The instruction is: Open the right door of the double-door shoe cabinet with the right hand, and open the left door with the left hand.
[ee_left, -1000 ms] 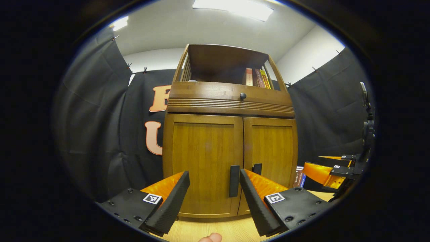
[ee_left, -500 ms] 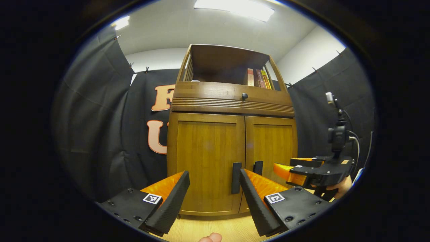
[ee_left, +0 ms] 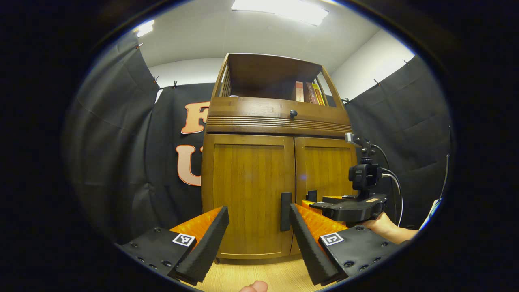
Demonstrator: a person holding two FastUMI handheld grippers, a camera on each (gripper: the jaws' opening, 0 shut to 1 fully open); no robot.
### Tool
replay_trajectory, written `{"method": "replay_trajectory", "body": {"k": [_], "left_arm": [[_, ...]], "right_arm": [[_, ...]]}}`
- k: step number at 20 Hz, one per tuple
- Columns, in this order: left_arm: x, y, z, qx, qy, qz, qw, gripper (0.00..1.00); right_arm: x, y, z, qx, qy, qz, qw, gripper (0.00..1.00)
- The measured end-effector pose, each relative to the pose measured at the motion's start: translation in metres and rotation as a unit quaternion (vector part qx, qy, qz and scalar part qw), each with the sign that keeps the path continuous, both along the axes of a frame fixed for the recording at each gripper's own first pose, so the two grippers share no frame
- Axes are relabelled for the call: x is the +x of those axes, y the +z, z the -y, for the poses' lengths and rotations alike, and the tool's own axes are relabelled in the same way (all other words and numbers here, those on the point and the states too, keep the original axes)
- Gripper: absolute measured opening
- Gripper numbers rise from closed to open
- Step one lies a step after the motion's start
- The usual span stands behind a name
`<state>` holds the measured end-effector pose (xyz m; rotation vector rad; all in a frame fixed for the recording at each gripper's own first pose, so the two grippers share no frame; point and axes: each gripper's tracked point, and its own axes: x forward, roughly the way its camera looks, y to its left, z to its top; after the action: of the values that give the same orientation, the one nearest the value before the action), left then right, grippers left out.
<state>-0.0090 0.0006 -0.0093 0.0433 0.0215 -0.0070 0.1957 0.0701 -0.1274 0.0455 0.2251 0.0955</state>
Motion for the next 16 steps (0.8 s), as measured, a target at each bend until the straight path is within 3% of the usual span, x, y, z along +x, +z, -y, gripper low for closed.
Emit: {"method": "replay_trajectory", "body": {"k": [1, 2, 4, 5, 6, 10, 11, 13, 14, 15, 16], "left_arm": [[-0.001, 0.0, 0.0, 0.0, -0.001, 0.0, 1.0, 0.96], [-0.001, -0.001, 0.0, 0.0, -0.002, -0.001, 1.0, 0.96], [-0.002, -0.003, 0.0, -0.001, -0.003, -0.003, 1.0, 0.93], [-0.002, -0.003, 0.001, -0.001, -0.004, -0.003, 1.0, 0.93], [-0.001, -0.003, 0.0, -0.002, -0.005, -0.003, 1.0, 0.93], [-0.001, -0.003, 0.001, -0.005, -0.003, 0.004, 1.0, 0.93], [-0.001, -0.004, 0.0, -0.007, -0.003, 0.003, 1.0, 0.95], [-0.001, -0.006, 0.001, -0.01, -0.005, -0.001, 1.0, 0.93], [-0.001, -0.006, 0.001, -0.009, -0.007, 0.0, 1.0, 0.96], [-0.001, -0.005, 0.002, -0.008, -0.008, 0.001, 1.0, 0.95], [0.0, -0.005, 0.002, -0.003, -0.008, 0.0, 1.0, 0.93]], "right_arm": [[0.005, 0.003, 0.001, -0.005, -0.005, 0.003, 1.0, 0.94], [0.01, 0.006, 0.002, -0.003, -0.011, 0.009, 1.0, 1.0], [0.017, 0.004, 0.0, 0.002, -0.015, 0.002, 1.0, 0.9], [0.02, 0.0, 0.0, 0.0, -0.014, -0.006, 1.0, 0.99], [0.022, -0.005, -0.001, -0.001, -0.012, -0.012, 1.0, 0.82], [0.025, -0.003, 0.001, -0.026, -0.021, 0.001, 0.999, 0.63], [0.025, -0.004, 0.0, -0.027, -0.023, 0.001, 0.999, 0.51], [0.025, -0.006, -0.005, -0.024, -0.023, 0.0, 0.999, 0.45], [0.026, -0.008, -0.008, -0.025, -0.016, -0.002, 1.0, 0.47], [0.025, -0.006, -0.008, -0.022, -0.015, 0.003, 1.0, 0.31], [0.024, -0.008, -0.009, -0.019, -0.011, -0.002, 1.0, 0.26]]}}
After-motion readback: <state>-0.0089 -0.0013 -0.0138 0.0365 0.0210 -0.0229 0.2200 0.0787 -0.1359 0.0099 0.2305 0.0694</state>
